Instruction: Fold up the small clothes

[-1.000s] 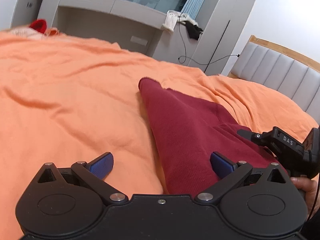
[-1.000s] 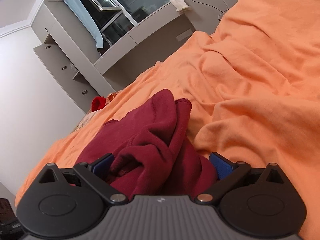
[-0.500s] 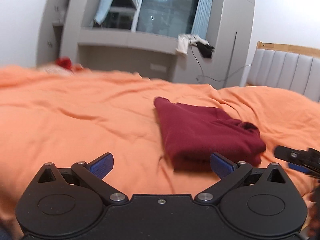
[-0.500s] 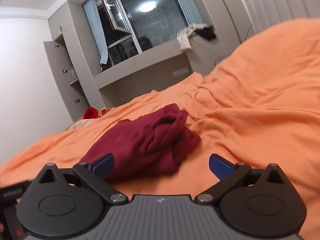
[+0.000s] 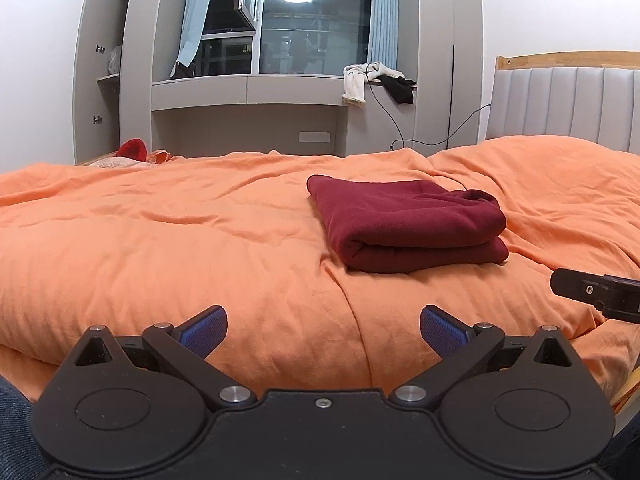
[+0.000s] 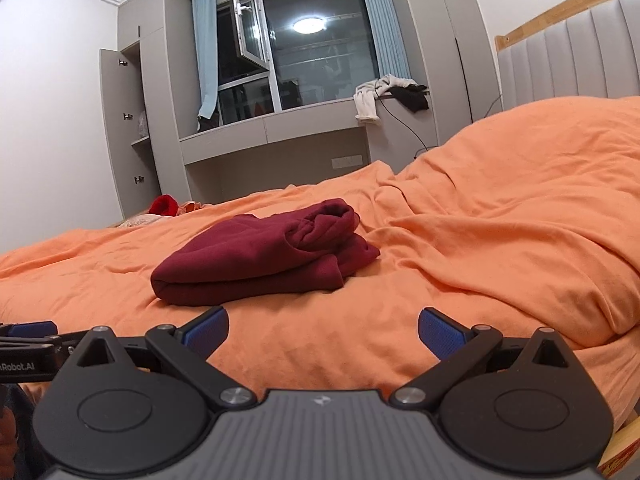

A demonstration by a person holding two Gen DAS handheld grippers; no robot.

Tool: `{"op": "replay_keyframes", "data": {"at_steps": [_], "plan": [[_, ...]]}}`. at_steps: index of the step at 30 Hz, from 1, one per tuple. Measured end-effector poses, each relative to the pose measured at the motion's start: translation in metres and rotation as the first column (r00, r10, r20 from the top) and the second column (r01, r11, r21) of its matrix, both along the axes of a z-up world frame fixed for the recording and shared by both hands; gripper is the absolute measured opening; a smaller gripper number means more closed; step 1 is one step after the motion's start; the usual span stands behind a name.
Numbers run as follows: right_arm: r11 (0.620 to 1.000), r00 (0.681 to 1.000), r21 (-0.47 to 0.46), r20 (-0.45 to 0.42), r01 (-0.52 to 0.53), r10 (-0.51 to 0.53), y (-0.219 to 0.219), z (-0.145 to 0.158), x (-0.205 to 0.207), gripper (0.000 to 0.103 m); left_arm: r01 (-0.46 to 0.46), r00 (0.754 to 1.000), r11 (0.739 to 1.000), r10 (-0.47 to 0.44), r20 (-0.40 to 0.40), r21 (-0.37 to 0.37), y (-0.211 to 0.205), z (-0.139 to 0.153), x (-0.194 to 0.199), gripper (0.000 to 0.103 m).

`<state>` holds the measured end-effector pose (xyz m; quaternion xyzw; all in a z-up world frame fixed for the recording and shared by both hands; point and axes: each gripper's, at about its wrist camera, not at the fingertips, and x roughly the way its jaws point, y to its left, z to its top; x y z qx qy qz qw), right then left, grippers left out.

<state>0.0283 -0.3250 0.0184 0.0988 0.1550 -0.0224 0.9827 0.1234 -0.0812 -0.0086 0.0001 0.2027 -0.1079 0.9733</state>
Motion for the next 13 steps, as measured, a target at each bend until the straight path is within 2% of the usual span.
{"op": "replay_keyframes", "data": {"at_steps": [13], "plan": [[1.0, 1.0, -0.015, -0.023, -0.012, 0.011, 0.0013, -0.0077, 0.0045, 0.103, -0.009, 1.0, 1.0, 0.009, -0.029, -0.001, 0.0011, -0.0057, 0.0068, 0.103]]}}
